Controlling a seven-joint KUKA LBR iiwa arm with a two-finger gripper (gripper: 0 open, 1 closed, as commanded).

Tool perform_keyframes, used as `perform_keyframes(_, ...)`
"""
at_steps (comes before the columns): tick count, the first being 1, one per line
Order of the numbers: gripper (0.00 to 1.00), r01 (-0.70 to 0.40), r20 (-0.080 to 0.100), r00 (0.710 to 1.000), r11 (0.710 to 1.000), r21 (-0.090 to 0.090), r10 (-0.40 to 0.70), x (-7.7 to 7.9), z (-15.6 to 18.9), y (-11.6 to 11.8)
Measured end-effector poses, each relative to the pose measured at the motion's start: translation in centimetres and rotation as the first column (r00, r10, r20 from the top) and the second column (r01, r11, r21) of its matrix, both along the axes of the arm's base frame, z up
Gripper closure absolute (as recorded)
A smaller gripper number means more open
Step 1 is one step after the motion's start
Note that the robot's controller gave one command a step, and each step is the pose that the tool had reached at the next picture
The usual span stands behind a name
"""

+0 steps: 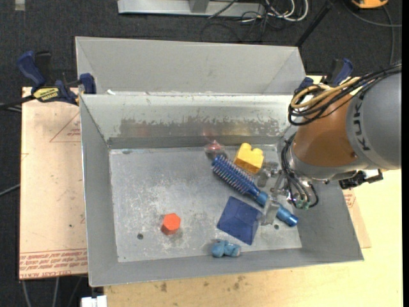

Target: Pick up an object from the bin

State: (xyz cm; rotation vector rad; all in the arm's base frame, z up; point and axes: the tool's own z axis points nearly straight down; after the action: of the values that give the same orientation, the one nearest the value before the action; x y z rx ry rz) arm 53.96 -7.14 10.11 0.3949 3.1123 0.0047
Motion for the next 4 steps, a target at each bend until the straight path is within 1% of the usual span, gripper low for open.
perform_keyframes(1, 0.00, 0.156, -0.002, 0.988, 0.988, -0.001, -0.156, 1.4, -0.1, 0.6)
perform_keyframes(2, 0.00, 0.309, -0.006, 0.951, 0.951, -0.002, -0.309, 1.8, -3.2, 0.5)
perform_keyframes(3, 0.00, 0.306, -0.006, 0.952, 0.952, -0.002, -0.306, 1.9, -3.2, 0.6)
perform_keyframes(4, 1.00, 0.306, -0.005, 0.952, 0.952, -0.002, -0.306, 1.9, -3.1, 0.6)
